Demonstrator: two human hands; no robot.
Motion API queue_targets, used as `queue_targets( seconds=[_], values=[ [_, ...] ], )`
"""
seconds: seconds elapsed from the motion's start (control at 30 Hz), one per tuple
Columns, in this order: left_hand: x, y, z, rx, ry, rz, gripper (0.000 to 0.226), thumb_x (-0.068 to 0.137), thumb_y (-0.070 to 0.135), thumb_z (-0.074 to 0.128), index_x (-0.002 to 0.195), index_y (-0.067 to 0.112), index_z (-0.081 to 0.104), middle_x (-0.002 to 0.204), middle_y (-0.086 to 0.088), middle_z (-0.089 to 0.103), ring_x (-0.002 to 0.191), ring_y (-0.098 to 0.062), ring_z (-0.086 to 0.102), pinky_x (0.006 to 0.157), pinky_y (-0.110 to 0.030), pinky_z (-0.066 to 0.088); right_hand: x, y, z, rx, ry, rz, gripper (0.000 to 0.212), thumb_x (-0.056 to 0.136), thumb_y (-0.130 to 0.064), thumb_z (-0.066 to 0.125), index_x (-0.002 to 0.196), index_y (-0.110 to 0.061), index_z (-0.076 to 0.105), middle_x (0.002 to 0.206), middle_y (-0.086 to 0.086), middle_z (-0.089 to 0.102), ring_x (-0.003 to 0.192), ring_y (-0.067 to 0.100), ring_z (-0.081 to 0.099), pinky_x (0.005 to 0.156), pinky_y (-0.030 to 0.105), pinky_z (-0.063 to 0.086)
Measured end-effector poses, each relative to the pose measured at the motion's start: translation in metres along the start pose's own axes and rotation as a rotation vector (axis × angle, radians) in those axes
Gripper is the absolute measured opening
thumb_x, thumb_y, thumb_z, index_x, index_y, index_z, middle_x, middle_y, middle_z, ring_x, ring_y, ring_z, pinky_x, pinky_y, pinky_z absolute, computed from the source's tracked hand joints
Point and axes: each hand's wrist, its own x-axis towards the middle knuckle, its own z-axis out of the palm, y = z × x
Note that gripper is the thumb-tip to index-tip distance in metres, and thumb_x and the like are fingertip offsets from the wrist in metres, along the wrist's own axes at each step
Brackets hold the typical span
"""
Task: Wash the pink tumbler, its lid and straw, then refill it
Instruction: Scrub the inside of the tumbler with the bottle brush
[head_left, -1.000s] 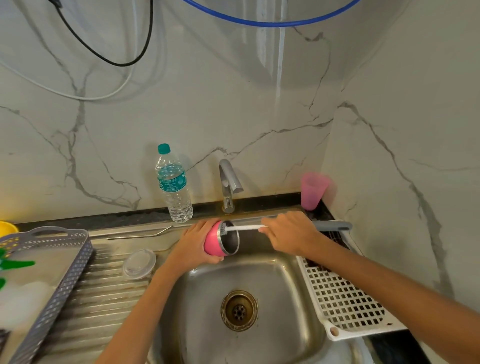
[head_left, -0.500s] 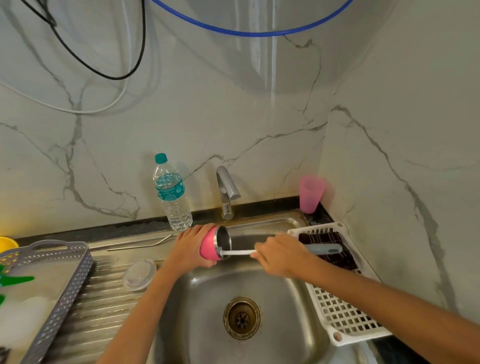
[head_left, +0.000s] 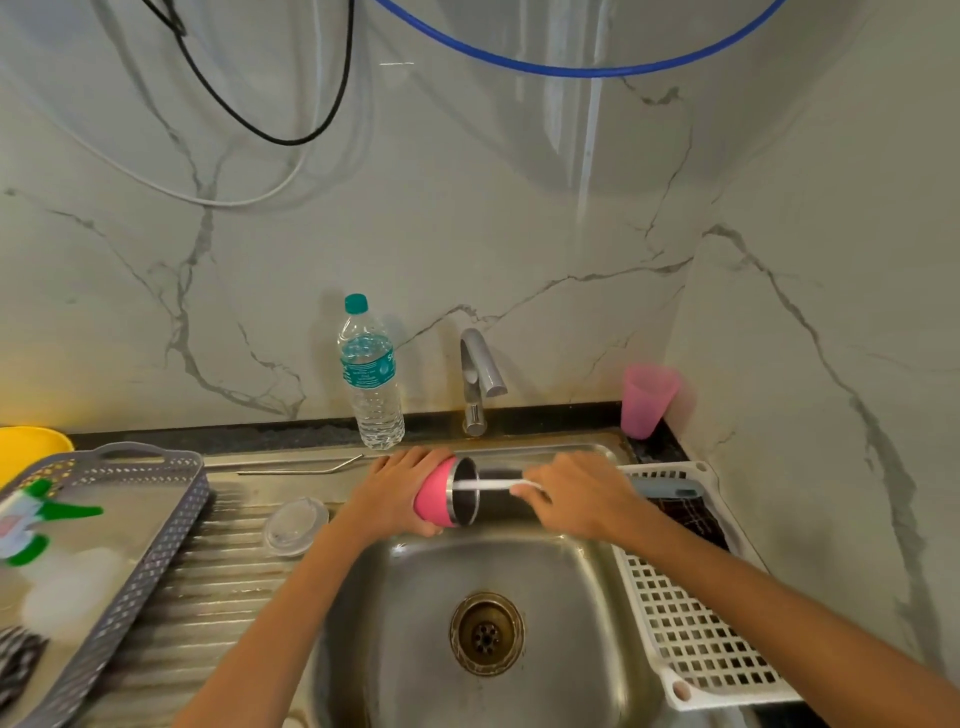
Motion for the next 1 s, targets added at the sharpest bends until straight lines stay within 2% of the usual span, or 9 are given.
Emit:
queue_targets(
  seconds=[0.13,0.2,0.27,0.43,0.57,0.7,0.8,0.87,1.0],
  values=[
    [-0.001,0.005,-0.007,0.061,0.063,0.053,0.097,0.063,0.055,0.076,0.146,0.030,0.032,0.141,0.006,0.045,0.128,-0.017,0.043,0.110,-0.039,0.033,-0.005,0.000,0.011,0.056,-0.018,0.076,0.040,0.101,-0.047,0.030,0.088,-0.024,0.059,0.061,-0.008,0.048,0.052,0.007,0.045,0.054,0.022,0.034],
    [-0.001,0.006,-0.008,0.070,0.042,0.030,0.098,0.063,0.055,0.077,0.146,0.030,0.032,0.141,0.005,0.045,0.128,-0.018,0.043,0.111,-0.041,0.034,-0.013,-0.014,0.017,0.050,-0.044,0.011,0.039,0.101,-0.046,0.028,0.087,-0.024,0.058,0.065,-0.006,0.054,0.055,0.010,0.051,0.054,0.024,0.037],
    [-0.003,0.004,-0.005,0.064,0.002,-0.004,0.098,0.063,0.055,0.077,0.146,0.031,0.031,0.142,0.006,0.044,0.129,-0.017,0.043,0.111,-0.042,0.034,-0.013,-0.019,0.015,0.023,0.006,-0.035,0.039,0.100,-0.046,0.029,0.085,-0.024,0.056,0.064,-0.006,0.053,0.054,0.010,0.050,0.054,0.025,0.037],
    [-0.003,0.013,-0.006,0.056,0.016,0.033,0.098,0.063,0.053,0.078,0.146,0.029,0.032,0.142,0.005,0.045,0.129,-0.018,0.044,0.110,-0.040,0.034,-0.003,0.001,0.009,0.025,0.005,0.103,0.042,0.101,-0.047,0.031,0.085,-0.022,0.060,0.061,-0.007,0.047,0.052,0.008,0.043,0.052,0.023,0.031],
    [0.002,0.015,-0.013,0.064,0.026,0.011,0.099,0.063,0.049,0.081,0.146,0.029,0.032,0.141,0.004,0.045,0.129,-0.019,0.043,0.111,-0.041,0.033,-0.014,-0.019,0.016,0.039,-0.036,0.011,0.043,0.100,-0.046,0.031,0.089,-0.020,0.063,0.066,-0.003,0.056,0.056,0.011,0.051,0.055,0.024,0.035],
    [0.001,0.014,-0.017,0.030,0.037,-0.006,0.099,0.061,0.049,0.081,0.145,0.030,0.032,0.139,0.004,0.047,0.127,-0.020,0.045,0.110,-0.043,0.035,-0.003,-0.005,-0.008,0.013,0.026,0.051,0.042,0.101,-0.046,0.031,0.084,-0.021,0.060,0.059,-0.007,0.045,0.048,0.008,0.040,0.051,0.020,0.035],
    [0.005,0.019,-0.024,0.046,0.056,0.030,0.099,0.061,0.047,0.082,0.145,0.029,0.034,0.139,0.002,0.048,0.127,-0.020,0.045,0.109,-0.043,0.035,-0.002,0.002,-0.002,0.059,0.007,0.120,0.042,0.101,-0.046,0.032,0.081,-0.021,0.058,0.058,-0.007,0.045,0.049,0.007,0.041,0.053,0.022,0.035],
    [0.007,0.019,-0.026,0.061,0.065,0.028,0.099,0.061,0.047,0.083,0.145,0.029,0.034,0.139,0.003,0.047,0.127,-0.021,0.044,0.109,-0.043,0.034,-0.006,-0.011,0.008,0.075,-0.044,0.097,0.038,0.101,-0.045,0.032,0.080,-0.023,0.056,0.060,-0.007,0.045,0.050,0.007,0.040,0.054,0.023,0.033],
    [0.001,0.011,-0.020,0.009,0.046,-0.039,0.098,0.061,0.046,0.083,0.144,0.031,0.033,0.138,0.004,0.047,0.126,-0.020,0.045,0.110,-0.043,0.035,-0.010,-0.016,-0.002,0.077,0.011,0.026,0.040,0.101,-0.045,0.033,0.083,-0.021,0.060,0.060,-0.006,0.046,0.050,0.008,0.041,0.052,0.023,0.035]
  ],
)
